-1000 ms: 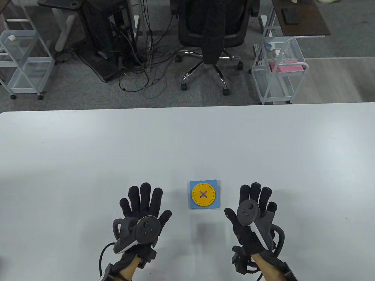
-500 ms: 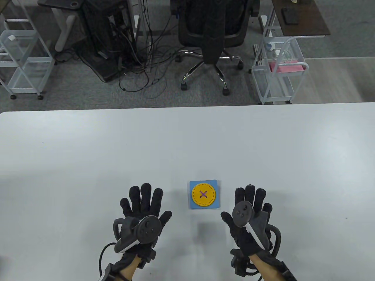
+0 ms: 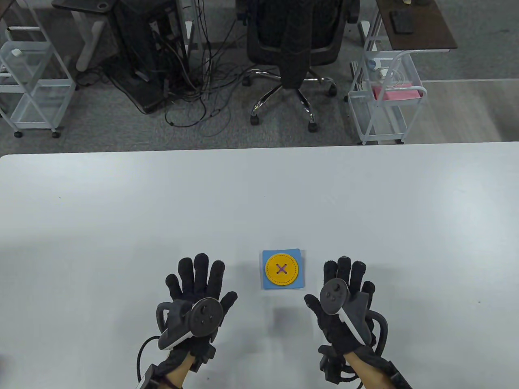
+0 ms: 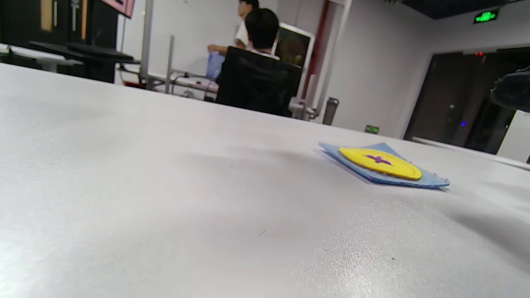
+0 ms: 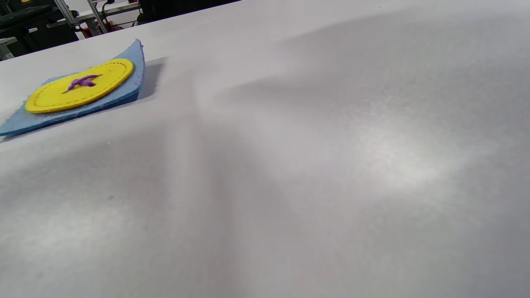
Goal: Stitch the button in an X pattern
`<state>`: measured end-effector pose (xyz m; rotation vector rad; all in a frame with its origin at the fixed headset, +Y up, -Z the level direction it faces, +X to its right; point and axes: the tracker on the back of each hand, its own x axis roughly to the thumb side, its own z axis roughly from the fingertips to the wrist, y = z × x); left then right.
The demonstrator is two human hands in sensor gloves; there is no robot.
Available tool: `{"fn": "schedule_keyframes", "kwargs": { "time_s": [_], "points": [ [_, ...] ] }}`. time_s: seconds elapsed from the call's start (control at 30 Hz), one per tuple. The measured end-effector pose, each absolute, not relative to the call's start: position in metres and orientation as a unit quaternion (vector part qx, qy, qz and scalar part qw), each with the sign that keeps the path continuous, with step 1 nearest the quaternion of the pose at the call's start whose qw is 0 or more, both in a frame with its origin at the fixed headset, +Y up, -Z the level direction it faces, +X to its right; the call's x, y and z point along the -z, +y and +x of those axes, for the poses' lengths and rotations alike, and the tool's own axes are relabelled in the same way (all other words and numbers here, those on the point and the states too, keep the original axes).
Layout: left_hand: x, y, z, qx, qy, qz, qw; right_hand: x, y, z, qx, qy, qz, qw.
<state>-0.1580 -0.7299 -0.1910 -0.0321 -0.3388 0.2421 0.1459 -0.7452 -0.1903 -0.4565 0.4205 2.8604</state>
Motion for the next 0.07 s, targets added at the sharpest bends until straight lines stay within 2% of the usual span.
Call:
{"fn": "schedule_keyframes", "kwargs": {
  "time_s": [0.07],
  "points": [
    [0.1909, -0.7301, -0.1576, -0.119, -0.169, -0.018, 0.978, 0.1901, -0.7450, 0.1462, -0.972, 0.141, -0.156, 0.107]
  ]
}}
